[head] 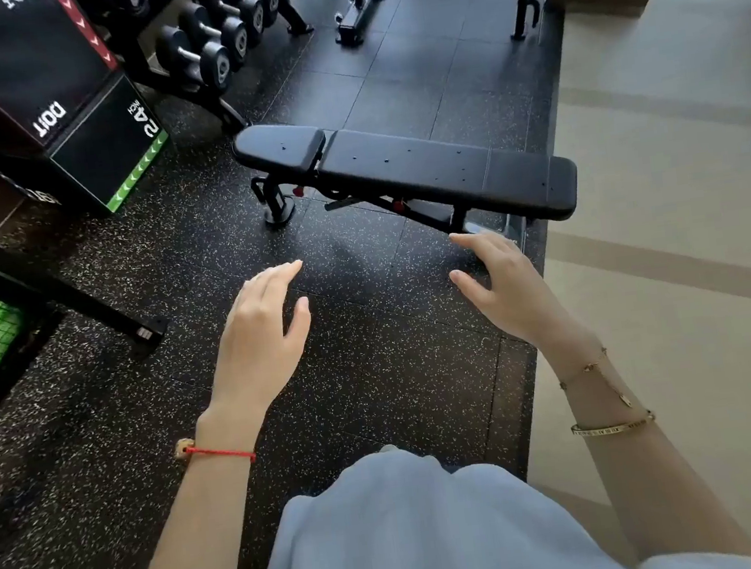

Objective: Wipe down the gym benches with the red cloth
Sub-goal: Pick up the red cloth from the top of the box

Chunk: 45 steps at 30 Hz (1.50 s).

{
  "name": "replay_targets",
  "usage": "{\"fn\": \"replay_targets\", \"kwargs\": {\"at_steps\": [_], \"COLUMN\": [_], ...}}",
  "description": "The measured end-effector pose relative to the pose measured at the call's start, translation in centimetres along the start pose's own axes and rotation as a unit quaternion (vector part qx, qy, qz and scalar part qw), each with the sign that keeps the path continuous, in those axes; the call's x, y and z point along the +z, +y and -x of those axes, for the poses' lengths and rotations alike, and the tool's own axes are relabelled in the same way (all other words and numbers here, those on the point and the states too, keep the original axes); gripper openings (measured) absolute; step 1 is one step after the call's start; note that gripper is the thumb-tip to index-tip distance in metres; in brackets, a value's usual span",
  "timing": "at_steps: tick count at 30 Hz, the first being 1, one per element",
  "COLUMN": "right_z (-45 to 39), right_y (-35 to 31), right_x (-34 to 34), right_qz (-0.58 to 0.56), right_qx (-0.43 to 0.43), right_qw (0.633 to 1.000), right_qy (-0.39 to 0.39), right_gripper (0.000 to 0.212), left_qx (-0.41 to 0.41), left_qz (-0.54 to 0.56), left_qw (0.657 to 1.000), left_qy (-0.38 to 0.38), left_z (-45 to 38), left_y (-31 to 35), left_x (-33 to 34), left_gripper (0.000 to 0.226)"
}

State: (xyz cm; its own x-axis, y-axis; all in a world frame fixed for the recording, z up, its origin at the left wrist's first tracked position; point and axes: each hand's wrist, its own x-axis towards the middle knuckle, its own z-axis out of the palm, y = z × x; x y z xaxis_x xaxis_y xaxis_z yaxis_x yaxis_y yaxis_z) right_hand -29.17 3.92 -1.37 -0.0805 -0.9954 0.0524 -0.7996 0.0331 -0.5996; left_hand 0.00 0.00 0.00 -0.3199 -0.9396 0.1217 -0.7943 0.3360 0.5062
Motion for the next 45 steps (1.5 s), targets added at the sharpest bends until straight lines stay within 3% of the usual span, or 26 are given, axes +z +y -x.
{"fn": "replay_targets", "kwargs": {"at_steps": [13,21,35,45], "right_z": [-3.9,-12.8,-37.6,-50.5], "right_y": [0.9,-1.1,-15.5,-22.0], "right_x": [1.2,4.7,15.0,22.2], "right_qz": [0.005,0.012,0.001,-0.007], "right_qx": [-0.003,-0.026,-0.118,-0.166], "right_qw": [0.998,0.995,0.988,0.97], "right_qy": [-0.065,-0.096,-0.102,-0.178], "right_gripper": [0.047,0.047,0.045,0.044], "left_qx": [-0.063,-0.116,-0.132,-0.215], "left_qz": [0.017,0.027,0.0,0.002], "left_qw": [0.997,0.992,0.987,0.971], "left_qy": [0.037,0.046,0.088,0.107], "left_z": [-0.6,-5.4,-22.0,-29.3], "left_y": [-1.0,-6.4,-22.1,-31.6], "left_x": [1.8,1.4,-8.0,-11.6], "left_gripper": [0.043,0.043,0.042,0.042]}}
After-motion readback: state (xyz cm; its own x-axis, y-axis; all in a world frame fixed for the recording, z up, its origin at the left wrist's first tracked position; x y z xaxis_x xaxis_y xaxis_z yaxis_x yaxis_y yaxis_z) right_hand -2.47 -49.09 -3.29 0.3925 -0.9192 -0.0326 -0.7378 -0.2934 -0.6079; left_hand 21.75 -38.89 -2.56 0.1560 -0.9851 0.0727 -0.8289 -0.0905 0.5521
